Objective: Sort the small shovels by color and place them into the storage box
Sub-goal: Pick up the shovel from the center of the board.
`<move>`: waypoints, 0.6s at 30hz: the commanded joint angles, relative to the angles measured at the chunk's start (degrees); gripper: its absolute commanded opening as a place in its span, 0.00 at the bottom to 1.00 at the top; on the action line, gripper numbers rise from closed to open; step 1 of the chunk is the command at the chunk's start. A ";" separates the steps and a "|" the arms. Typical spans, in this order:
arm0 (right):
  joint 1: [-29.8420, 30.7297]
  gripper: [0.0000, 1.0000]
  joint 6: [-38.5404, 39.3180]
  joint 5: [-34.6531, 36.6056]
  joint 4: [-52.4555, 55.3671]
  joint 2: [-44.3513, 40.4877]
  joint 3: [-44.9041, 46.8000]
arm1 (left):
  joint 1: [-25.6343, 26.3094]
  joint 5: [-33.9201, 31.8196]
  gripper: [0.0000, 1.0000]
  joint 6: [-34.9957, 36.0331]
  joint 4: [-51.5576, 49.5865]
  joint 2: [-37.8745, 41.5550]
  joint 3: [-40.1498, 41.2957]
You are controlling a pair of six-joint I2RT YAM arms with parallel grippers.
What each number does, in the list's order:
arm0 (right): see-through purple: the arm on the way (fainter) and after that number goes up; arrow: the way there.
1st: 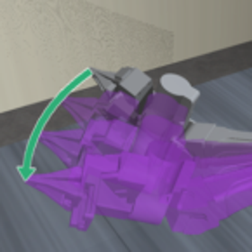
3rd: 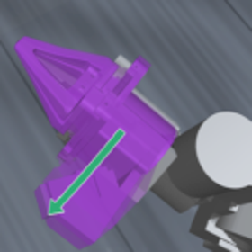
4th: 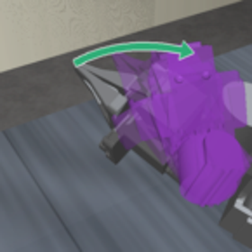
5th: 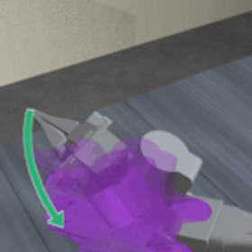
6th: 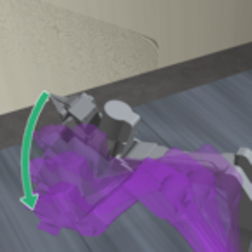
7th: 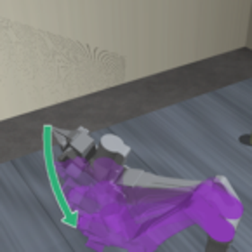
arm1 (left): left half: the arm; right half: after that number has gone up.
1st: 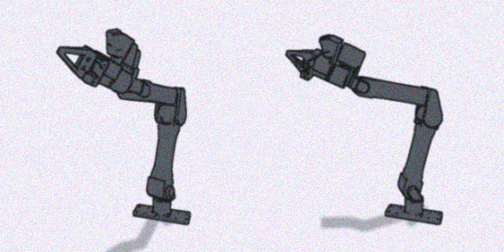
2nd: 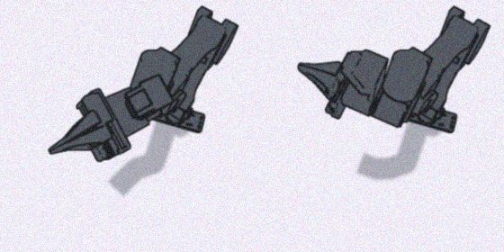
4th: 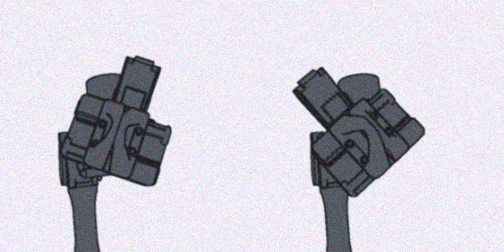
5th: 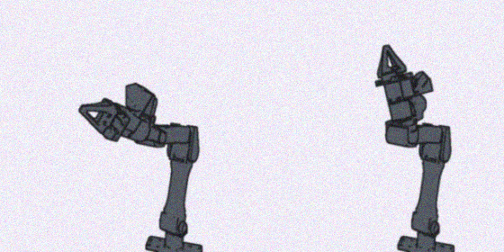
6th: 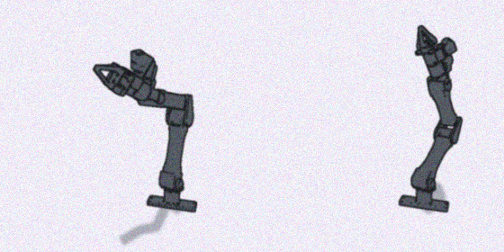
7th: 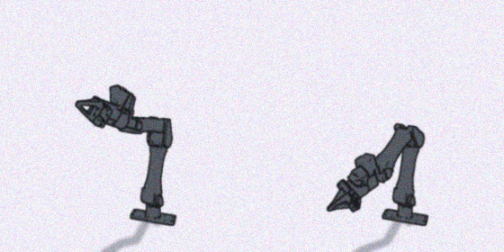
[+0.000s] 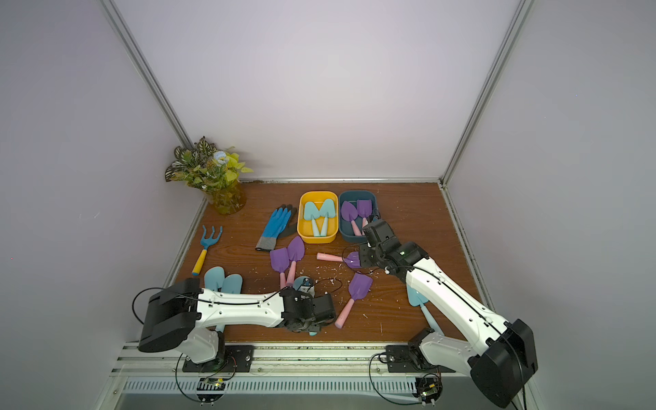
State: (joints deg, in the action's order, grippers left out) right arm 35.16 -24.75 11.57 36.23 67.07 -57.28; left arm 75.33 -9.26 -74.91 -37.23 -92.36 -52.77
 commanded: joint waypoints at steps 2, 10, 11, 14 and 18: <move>-0.44 0.49 1.10 0.65 -0.28 -1.85 0.17 | 0.52 0.25 0.57 -0.40 -0.12 -0.50 -0.23; -0.63 0.49 1.13 0.31 -0.63 -1.96 1.05 | 0.57 0.22 0.46 0.12 0.23 -0.63 -0.22; -0.68 0.49 1.28 0.33 -0.79 -1.86 1.09 | 0.48 0.04 0.45 0.14 0.28 -0.63 -0.37; -0.79 0.49 1.72 0.12 -0.64 -1.07 0.38 | 0.52 0.17 0.40 0.43 0.67 -0.89 -0.63; -0.80 0.49 2.16 -0.04 -0.79 0.06 -0.55 | 0.52 0.55 0.37 0.38 0.65 -1.25 -0.18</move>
State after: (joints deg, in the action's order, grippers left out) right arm 34.61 -23.73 11.68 36.10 66.65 -56.45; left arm 75.35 -8.78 -74.85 -35.88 -93.06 -52.77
